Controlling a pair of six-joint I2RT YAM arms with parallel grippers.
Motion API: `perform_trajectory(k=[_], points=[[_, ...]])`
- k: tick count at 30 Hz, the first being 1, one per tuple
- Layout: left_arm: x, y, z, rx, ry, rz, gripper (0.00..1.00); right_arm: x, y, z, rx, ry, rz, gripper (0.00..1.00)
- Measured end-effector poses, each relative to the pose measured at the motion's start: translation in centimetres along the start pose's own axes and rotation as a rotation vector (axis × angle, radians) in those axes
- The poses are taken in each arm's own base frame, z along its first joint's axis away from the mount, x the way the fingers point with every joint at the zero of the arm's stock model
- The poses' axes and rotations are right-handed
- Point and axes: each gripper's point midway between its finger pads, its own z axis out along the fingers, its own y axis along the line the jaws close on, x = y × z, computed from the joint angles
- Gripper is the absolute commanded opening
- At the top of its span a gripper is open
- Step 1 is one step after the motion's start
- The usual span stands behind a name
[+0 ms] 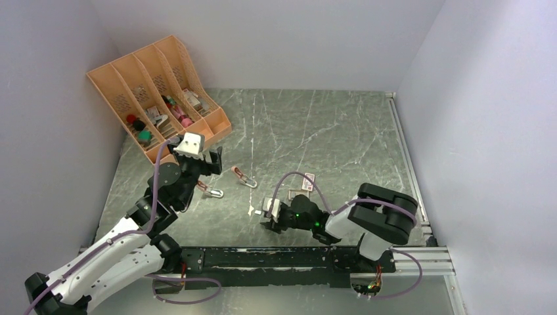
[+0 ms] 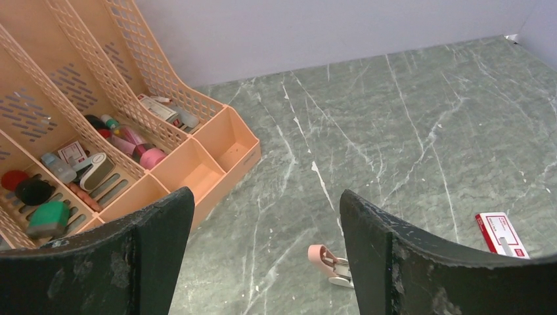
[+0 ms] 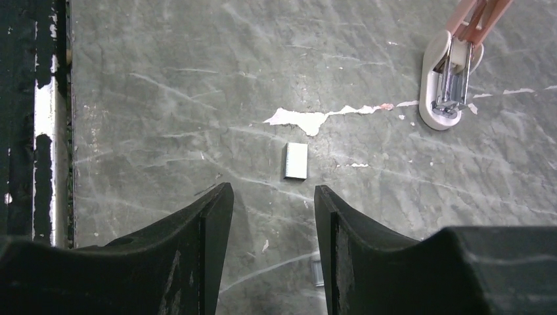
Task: Load the staples into the stapler
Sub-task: Pick up the staple from the center of the board.
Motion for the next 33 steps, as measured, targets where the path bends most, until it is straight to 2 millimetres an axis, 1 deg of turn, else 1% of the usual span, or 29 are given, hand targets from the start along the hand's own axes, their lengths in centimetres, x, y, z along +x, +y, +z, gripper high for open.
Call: perform_trajectory(k=[1, 5, 8, 15, 24, 33], points=[[0.0, 0.0, 0.0, 0.0, 0.0, 0.003, 0.85, 0.3, 0.1, 0.0, -0.003, -0.001, 0.004, 0.53], [0.0, 0.0, 0.0, 0.002, 0.001, 0.011, 0.85, 0.2, -0.2, 0.4, -0.002, -0.029, 0.009, 0.52], [0.1, 0.0, 0.0, 0.002, 0.004, 0.018, 0.85, 0.3, -0.4, 0.6, -0.005, -0.044, 0.021, 0.5], [0.9, -0.2, 0.5, 0.003, 0.03, 0.039, 0.85, 0.8, -1.0, 0.2, -0.013, -0.059, 0.075, 0.46], [1.2, -0.4, 0.7, 0.003, 0.04, 0.045, 0.85, 0.8, -0.2, 0.2, -0.062, -0.069, 0.12, 0.45], [1.2, -0.3, 0.7, 0.004, 0.039, 0.052, 0.85, 0.9, -0.4, 0.5, -0.058, -0.074, 0.145, 0.46]])
